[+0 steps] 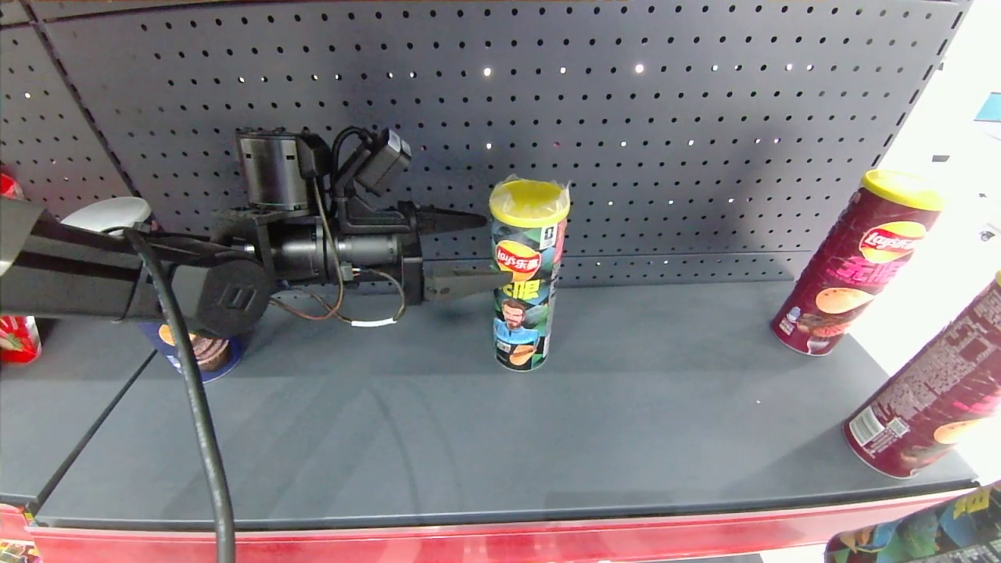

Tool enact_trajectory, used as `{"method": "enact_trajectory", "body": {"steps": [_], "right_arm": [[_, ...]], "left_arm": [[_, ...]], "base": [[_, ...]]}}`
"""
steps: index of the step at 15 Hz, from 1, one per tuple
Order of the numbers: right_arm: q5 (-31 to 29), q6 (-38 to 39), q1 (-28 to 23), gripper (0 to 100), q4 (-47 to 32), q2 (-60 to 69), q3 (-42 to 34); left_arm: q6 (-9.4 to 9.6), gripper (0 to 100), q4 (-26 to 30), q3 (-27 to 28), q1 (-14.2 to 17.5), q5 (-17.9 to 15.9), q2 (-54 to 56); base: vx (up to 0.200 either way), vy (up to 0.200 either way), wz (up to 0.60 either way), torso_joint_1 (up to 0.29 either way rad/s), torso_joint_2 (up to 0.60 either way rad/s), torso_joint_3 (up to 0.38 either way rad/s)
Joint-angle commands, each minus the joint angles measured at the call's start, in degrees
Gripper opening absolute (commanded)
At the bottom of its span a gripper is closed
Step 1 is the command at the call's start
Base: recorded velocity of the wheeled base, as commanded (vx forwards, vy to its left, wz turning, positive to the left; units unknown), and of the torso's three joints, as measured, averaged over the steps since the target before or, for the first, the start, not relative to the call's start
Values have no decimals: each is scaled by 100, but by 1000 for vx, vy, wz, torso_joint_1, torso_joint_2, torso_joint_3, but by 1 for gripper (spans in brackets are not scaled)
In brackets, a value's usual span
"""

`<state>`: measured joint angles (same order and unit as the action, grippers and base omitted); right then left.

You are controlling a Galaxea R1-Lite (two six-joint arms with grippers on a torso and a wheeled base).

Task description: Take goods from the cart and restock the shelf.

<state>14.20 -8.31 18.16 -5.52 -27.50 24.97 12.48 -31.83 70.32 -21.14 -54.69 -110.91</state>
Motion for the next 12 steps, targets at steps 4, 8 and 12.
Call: {"method": "enact_trajectory", "body": {"steps": [4, 8, 12], "right_arm": [[4, -4, 3, 0, -10, -1, -18], [4, -4, 3, 0, -19, -1, -18], [-5, -4, 3, 0, -19, 8, -18]], "left_arm": [[-35, 100, 19, 299, -110, -130, -282], [-44, 100, 10, 518, -286, -112, -467], [-246, 100, 1, 835, -373, -60, -634]], "base": [[0, 0, 0, 0, 0, 0], [0, 0, 0, 0, 0, 0], [0, 0, 0, 0, 0, 0]]}}
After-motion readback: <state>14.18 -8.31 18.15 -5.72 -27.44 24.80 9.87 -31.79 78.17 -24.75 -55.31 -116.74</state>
